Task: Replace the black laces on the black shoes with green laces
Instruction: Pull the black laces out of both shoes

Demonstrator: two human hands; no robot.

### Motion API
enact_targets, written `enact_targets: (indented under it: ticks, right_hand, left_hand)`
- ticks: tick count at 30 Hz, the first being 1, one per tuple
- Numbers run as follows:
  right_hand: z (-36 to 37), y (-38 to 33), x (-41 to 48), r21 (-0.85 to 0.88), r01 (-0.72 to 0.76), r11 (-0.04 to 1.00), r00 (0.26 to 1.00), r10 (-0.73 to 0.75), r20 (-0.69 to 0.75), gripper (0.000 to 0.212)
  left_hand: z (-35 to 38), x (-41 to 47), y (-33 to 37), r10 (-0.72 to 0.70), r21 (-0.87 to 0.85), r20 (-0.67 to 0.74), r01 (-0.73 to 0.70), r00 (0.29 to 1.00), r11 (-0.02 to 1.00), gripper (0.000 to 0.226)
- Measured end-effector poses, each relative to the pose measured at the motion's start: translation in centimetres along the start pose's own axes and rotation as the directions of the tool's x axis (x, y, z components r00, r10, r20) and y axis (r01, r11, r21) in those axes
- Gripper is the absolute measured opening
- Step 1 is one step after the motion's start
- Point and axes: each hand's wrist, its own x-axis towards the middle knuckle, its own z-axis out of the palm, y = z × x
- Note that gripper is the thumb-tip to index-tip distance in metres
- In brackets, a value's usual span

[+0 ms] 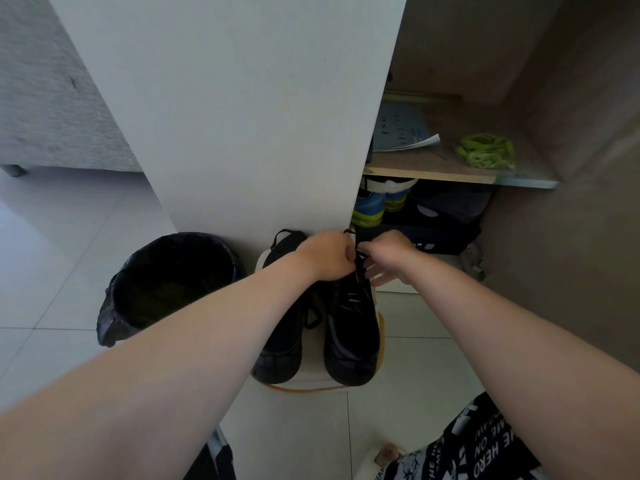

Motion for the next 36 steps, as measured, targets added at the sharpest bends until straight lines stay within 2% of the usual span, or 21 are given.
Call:
enact_targets:
  ticks: [2,4,8,13,17,21,24,26,27,30,34,36]
  right_hand:
    - [-0.2,0.3,-0.2,-0.112,-0.024,0.993,0.997,0.032,0.068,0.037]
    - [-0.4,0.5,-0.3,-0.181,-0.046,0.982,0.992,0.067,0.109,0.035]
    - [-0.2,0.7,-0.4,-0.192,-0.004,0.981,0.996,0.022,0.089,0.024]
    - [0.9,0.8,0.2,-0.207,-0.016,0.978,0.999,0.024,0.038,0.021]
    - [1.2,1.0,0.3,-0.092,-0.043,0.995,0.998,0.040,-0.041,0.018]
    - [1.1,0.9,-0.3,-0.064,0.062,0.996,0.998,-0.064,-0.027,0.013]
    - [0.8,1.2,-1.0,-0.060,0.152,0.987,0.988,-0.152,0.003,0.012]
    - [0.8,1.1,-0.7,-0.035,0.127,0.991,0.992,-0.128,-0.010,0.010]
    - [0.9,1.0,-0.4,-0.015,0.088,0.996,0.996,-0.088,-0.027,0.011]
    - [1.7,0.8,-0.2,0.056,-0.032,0.998,0.996,0.037,-0.087,0.018]
    - [2.3,0.7,0.0,0.106,-0.076,0.992,0.980,0.093,-0.173,0.011]
    - [2.3,0.7,0.0,0.063,-0.085,0.994,0.978,0.095,-0.187,0.012]
  left_hand:
    - [0.6,0.0,-0.2,-0.029,0.065,0.090,0.023,0.996,0.998,0.030]
    - [0.8,0.0,-0.3,-0.037,0.043,0.076,0.034,0.996,0.999,0.039]
    - [0.6,-0.3,0.4,-0.101,-0.019,0.099,0.103,0.990,0.994,0.054]
    - [0.8,-0.6,1.0,-0.123,0.020,0.082,0.122,0.989,0.992,0.047]
    - [0.7,-0.7,1.2,-0.148,-0.028,0.125,0.153,0.981,0.988,0.037]
    - [1.1,-0.3,1.3,-0.209,-0.029,0.141,0.215,0.968,0.976,0.035]
    - [1.3,-0.1,1.0,-0.185,0.015,0.106,0.184,0.977,0.983,0.020]
    - [1.5,0.1,0.8,-0.194,0.014,0.079,0.194,0.978,0.981,0.021]
    - [1.4,0.2,0.9,-0.213,0.004,0.067,0.213,0.975,0.977,0.017]
    - [1.2,0.3,1.2,-0.266,-0.042,0.059,0.269,0.962,0.962,0.025]
    - [1.2,0.6,1.4,-0.287,-0.069,0.095,0.293,0.953,0.953,0.019]
    - [1.2,0.6,1.5,-0.294,-0.079,0.083,0.301,0.952,0.950,0.023]
